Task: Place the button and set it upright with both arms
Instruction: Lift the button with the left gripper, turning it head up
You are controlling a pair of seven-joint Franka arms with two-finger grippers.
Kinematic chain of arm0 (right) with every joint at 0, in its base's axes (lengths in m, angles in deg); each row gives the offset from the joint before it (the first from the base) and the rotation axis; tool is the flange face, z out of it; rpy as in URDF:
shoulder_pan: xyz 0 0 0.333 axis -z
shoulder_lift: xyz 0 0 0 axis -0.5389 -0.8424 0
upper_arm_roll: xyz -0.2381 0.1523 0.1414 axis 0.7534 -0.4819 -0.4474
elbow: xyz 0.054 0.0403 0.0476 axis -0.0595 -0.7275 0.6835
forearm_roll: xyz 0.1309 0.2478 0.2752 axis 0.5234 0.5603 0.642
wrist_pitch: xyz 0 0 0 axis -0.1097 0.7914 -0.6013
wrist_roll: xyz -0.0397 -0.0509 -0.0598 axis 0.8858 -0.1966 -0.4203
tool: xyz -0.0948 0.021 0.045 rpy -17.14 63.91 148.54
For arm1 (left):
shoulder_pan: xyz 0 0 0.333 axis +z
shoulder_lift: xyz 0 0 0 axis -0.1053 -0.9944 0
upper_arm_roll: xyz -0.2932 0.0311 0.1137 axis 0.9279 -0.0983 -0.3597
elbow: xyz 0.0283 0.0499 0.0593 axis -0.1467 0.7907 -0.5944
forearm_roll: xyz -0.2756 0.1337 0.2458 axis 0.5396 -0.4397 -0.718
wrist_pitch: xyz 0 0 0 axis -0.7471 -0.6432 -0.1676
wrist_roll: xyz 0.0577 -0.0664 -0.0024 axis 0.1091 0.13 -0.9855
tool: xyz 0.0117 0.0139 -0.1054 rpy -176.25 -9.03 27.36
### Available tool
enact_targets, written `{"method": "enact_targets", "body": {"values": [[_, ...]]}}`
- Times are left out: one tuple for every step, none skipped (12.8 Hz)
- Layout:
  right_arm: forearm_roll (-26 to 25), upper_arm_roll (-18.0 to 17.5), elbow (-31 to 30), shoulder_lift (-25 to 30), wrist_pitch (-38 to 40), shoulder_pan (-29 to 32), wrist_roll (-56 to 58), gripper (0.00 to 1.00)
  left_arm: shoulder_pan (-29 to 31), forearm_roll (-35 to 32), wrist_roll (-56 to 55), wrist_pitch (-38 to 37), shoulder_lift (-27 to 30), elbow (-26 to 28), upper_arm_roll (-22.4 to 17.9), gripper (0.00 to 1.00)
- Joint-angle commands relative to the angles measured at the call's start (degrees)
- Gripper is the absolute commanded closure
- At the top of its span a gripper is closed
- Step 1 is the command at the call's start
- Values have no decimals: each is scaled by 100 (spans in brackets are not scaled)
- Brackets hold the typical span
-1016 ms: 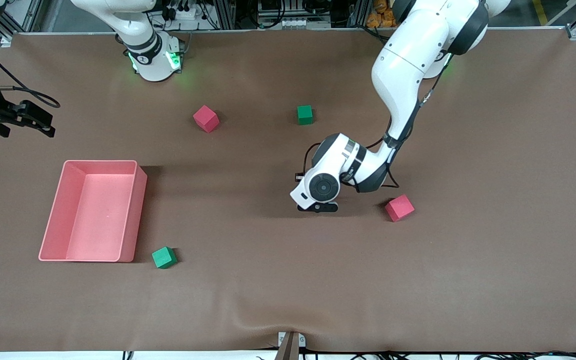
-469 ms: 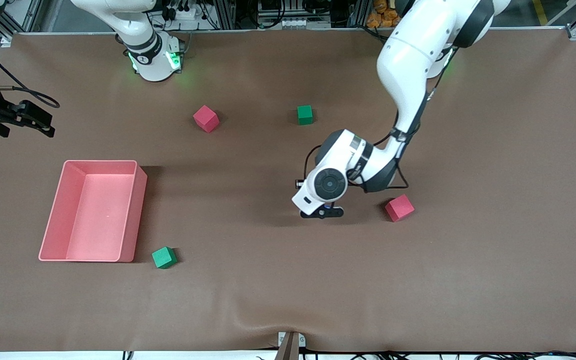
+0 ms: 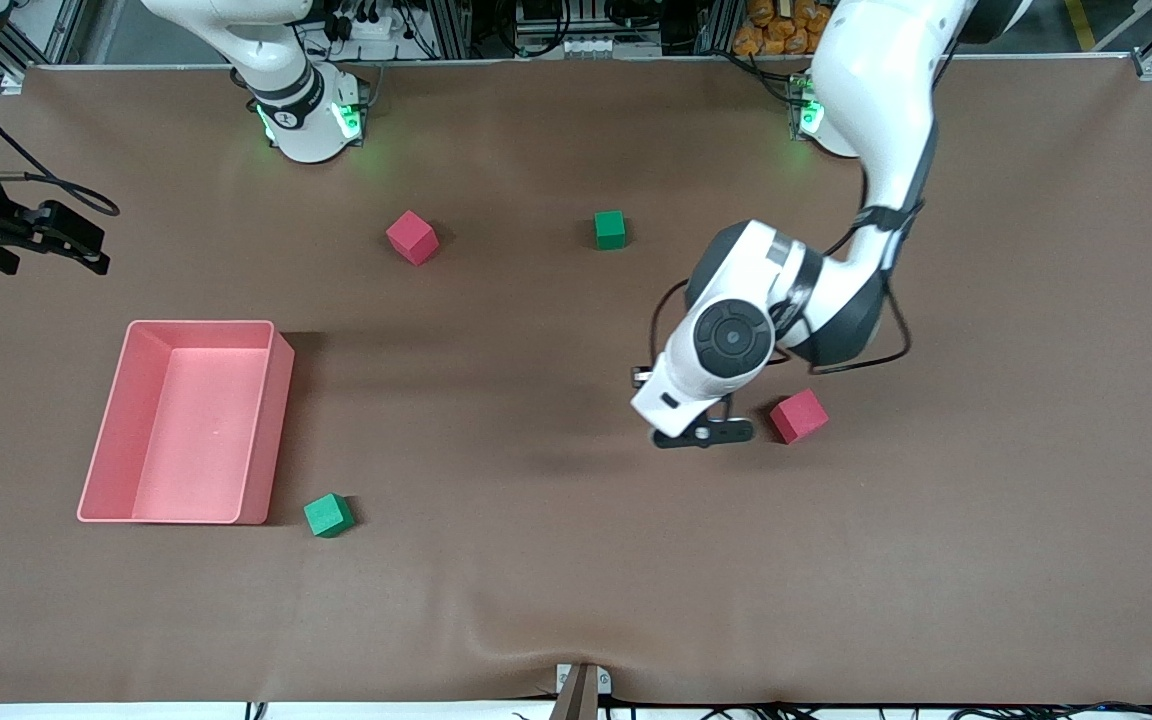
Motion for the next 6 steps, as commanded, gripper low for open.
{"method": "enact_targets", "body": {"values": [[-66, -62, 145, -64, 104, 60, 47, 0, 125, -725, -137, -284, 252, 239, -32, 100], [-66, -62, 145, -64, 104, 69, 48, 0, 300, -788, -146, -284, 252, 248, -32, 100], [-5, -62, 136, -64, 104, 69, 48, 0, 468, -936, -155, -250, 269, 309, -32, 100], [91, -62, 136, -64, 113, 78, 48, 0, 652, -1233, -94, -223, 278, 301, -23, 100], [109, -62, 136, -56, 104, 69, 39, 0, 845, -1454, -41, -153, 278, 301, -15, 100], [110, -62, 136, -56, 113, 60, 30, 0, 1021, -1526, 81, -57, 270, 301, -6, 100]]}}
